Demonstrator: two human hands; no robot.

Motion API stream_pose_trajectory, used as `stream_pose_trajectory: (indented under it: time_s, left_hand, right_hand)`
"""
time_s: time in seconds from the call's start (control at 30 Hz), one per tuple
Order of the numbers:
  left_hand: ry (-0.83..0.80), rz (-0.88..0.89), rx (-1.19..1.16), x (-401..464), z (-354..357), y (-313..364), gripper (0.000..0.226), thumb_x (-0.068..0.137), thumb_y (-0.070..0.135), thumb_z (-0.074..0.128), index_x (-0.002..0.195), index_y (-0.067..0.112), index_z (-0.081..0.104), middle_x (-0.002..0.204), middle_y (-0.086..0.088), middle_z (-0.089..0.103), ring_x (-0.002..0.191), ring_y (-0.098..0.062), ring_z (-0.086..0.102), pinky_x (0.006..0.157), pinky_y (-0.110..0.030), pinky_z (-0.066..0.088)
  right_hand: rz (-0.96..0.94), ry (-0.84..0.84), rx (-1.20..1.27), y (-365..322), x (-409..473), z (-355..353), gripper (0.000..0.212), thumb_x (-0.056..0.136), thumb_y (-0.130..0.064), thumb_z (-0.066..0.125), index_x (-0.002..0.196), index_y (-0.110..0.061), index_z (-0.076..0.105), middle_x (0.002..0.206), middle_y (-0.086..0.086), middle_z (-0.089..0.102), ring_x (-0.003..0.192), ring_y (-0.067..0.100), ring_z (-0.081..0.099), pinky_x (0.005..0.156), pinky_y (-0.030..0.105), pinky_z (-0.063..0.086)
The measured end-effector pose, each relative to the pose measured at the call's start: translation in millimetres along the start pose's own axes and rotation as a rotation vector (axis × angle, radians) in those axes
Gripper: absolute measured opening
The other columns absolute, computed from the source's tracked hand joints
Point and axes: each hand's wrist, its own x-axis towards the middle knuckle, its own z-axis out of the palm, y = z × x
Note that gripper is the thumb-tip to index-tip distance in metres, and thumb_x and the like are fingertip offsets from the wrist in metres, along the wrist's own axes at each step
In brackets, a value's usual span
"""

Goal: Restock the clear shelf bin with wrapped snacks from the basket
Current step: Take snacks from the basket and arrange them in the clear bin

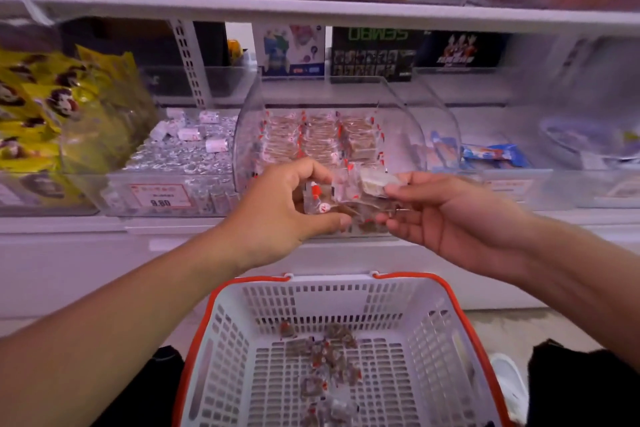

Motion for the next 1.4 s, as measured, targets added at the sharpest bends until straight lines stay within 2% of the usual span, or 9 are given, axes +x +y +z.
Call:
stream_pose_trajectory:
  time_s: [0.07, 0.27, 0.4, 0.57, 0.7, 0.87, 1.0, 1.17, 1.4]
  left_hand:
    - [-0.013, -0.059, -0.086, 1.6, 2.2, -2.4, 0.037, 0.069, 0.023, 0.089, 0.097, 0.020, 0.065, 0.076, -0.004, 0.068, 0.065, -0.010, 0.053, 0.065, -0.028, 0.045]
    - [-0.103, -0.149, -0.479, 2.3, 9.7, 5.1, 0.052, 0.065, 0.016, 0.081, 0.115, 0.011, 0.064, 0.105, -0.006, 0.075, 0.083, -0.013, 0.072, 0.075, -0.022, 0.058]
    - [-0.122, -0.235, -0.687, 0.2, 15.3, 6.3, 0.035, 0.066, 0.015, 0.075, 0.100, 0.008, 0.067, 0.088, -0.006, 0.075, 0.072, -0.013, 0.069, 0.066, -0.019, 0.057]
    - [-0.165, -0.397, -0.932, 0.4, 21.1, 8.3, 0.032, 0.066, 0.014, 0.075, 0.096, 0.006, 0.067, 0.087, -0.009, 0.076, 0.067, -0.012, 0.071, 0.058, -0.017, 0.055]
    - [-0.155, -0.437, -0.966, 3.2, 22.1, 5.5, 0.038, 0.067, 0.015, 0.075, 0.104, 0.005, 0.069, 0.095, -0.011, 0.075, 0.070, -0.012, 0.071, 0.058, -0.017, 0.055]
    - [-0.139, -0.432, -0.955, 4.5, 21.8, 0.7, 0.038, 0.069, 0.017, 0.076, 0.106, 0.009, 0.068, 0.095, -0.010, 0.074, 0.072, -0.014, 0.070, 0.060, -0.017, 0.055]
    - [-0.143, -0.418, -0.959, 2.9, 27.6, 5.9, 0.048, 0.076, 0.036, 0.073, 0.116, 0.014, 0.062, 0.090, -0.007, 0.071, 0.066, -0.010, 0.064, 0.055, -0.019, 0.052]
    - [-0.210, -0.515, -0.866, 3.9, 22.7, 13.9, 0.066, 0.092, 0.073, 0.032, 0.103, 0.018, 0.068, 0.089, -0.008, 0.068, 0.068, -0.015, 0.057, 0.059, -0.028, 0.044]
    - [-0.190, -0.462, -1.070, -3.5, 27.0, 22.3, 0.064, 0.101, 0.056, 0.028, 0.128, 0.010, 0.062, 0.115, -0.016, 0.070, 0.095, -0.021, 0.067, 0.081, -0.033, 0.056]
  right_hand:
    - [-0.001, 0.028, 0.014, 2.5, 2.8, 1.2, 0.030, 0.076, -0.009, 0.064, 0.106, -0.002, 0.064, 0.097, 0.019, 0.072, 0.068, 0.020, 0.071, 0.057, 0.021, 0.056]
    - [-0.041, 0.066, -0.137, 3.7, 3.7, 4.3, 0.028, 0.080, -0.024, 0.068, 0.104, -0.009, 0.065, 0.081, 0.006, 0.064, 0.058, 0.010, 0.060, 0.051, 0.020, 0.052]
    - [-0.222, 0.137, -0.184, 10.3, 4.0, 7.4, 0.016, 0.085, -0.015, 0.069, 0.096, -0.005, 0.065, 0.078, 0.008, 0.064, 0.058, 0.012, 0.059, 0.049, 0.021, 0.051]
    - [-0.688, 0.256, -0.932, 5.6, 8.0, 0.7, 0.007, 0.089, -0.007, 0.069, 0.095, -0.010, 0.068, 0.076, 0.005, 0.065, 0.064, 0.015, 0.067, 0.055, 0.033, 0.059]
    - [-0.870, -0.043, -1.519, -5.5, 3.6, -8.5, 0.032, 0.091, -0.010, 0.053, 0.121, -0.016, 0.063, 0.103, -0.002, 0.064, 0.091, 0.006, 0.058, 0.080, 0.015, 0.046]
    - [-0.722, -0.091, -1.507, 6.8, 0.4, -11.1, 0.061, 0.088, -0.038, 0.066, 0.142, -0.023, 0.043, 0.122, -0.010, 0.047, 0.109, 0.003, 0.050, 0.093, 0.016, 0.044]
    - [-0.771, 0.005, -1.437, 17.2, 3.2, -1.3, 0.046, 0.094, -0.038, 0.059, 0.134, -0.018, 0.049, 0.115, -0.003, 0.047, 0.104, 0.010, 0.052, 0.091, 0.030, 0.047]
    - [-0.750, -0.030, -1.465, 16.9, 3.5, 0.9, 0.042, 0.098, -0.037, 0.048, 0.134, -0.016, 0.044, 0.117, -0.004, 0.044, 0.107, 0.011, 0.050, 0.095, 0.032, 0.043]
    - [-0.789, -0.079, -1.256, 20.9, 0.1, 7.1, 0.060, 0.097, -0.028, 0.052, 0.150, -0.016, 0.026, 0.139, -0.003, 0.040, 0.133, 0.009, 0.041, 0.110, 0.022, 0.034]
